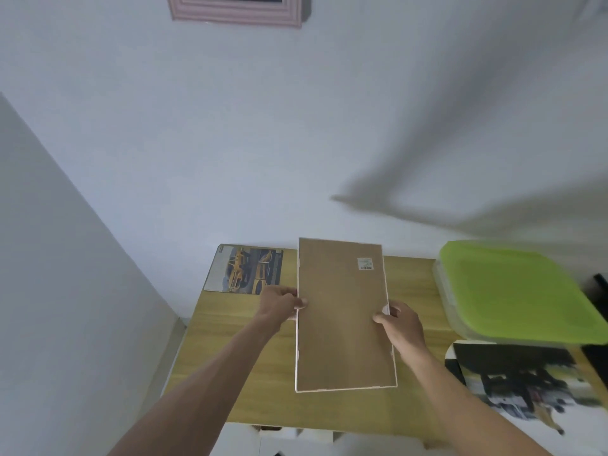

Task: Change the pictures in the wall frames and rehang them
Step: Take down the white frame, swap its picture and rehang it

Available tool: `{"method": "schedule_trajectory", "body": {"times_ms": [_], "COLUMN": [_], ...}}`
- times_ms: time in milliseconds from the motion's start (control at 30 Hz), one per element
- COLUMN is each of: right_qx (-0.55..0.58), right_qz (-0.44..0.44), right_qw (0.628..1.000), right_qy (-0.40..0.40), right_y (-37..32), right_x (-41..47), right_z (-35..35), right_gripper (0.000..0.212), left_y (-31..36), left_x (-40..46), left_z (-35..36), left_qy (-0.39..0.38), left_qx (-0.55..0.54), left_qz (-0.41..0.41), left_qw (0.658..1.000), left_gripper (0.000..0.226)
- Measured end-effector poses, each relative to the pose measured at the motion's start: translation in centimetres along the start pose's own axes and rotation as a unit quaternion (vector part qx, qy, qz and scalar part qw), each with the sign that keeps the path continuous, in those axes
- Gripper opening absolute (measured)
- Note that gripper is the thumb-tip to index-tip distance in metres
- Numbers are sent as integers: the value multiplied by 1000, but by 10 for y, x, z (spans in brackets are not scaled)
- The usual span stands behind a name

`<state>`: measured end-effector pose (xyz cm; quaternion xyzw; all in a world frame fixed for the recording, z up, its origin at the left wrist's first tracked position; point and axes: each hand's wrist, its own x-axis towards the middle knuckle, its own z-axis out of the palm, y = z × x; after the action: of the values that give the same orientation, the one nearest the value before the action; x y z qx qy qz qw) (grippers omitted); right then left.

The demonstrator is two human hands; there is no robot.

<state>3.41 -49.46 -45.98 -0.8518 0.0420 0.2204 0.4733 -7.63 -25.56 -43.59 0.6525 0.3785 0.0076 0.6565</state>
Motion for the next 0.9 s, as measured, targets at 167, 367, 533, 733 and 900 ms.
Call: {"method": "schedule_trajectory", "body": {"times_ms": [167,367,533,733,900], "right_qx": [-69,-44,-7,8,53], "right_qz": [-88,-224,-268,-317,-337], "right_qw": [994,972,962,948,940], "right_qy": [-18,-50,-47,-17,28], "right_y": [-20,-65,-107,-139,-157], "right_x": [-4,-22,-34,-45,-45], "right_z": [-30,-80,-114,-162,-207], "right_gripper": [61,43,61,57,28], "left_y": [28,72,84,95,123], "left_x": [-17,-72,-97,-126,-136], "left_z": [33,104,162,219,242], "left_qy": [37,97,157,210,110], "left_qx": [57,97,110,153,113], "left_qz": [81,172,252,373,447], "left_qw": [994,976,948,890,880], "left_gripper": [16,28,9,16,27]}}
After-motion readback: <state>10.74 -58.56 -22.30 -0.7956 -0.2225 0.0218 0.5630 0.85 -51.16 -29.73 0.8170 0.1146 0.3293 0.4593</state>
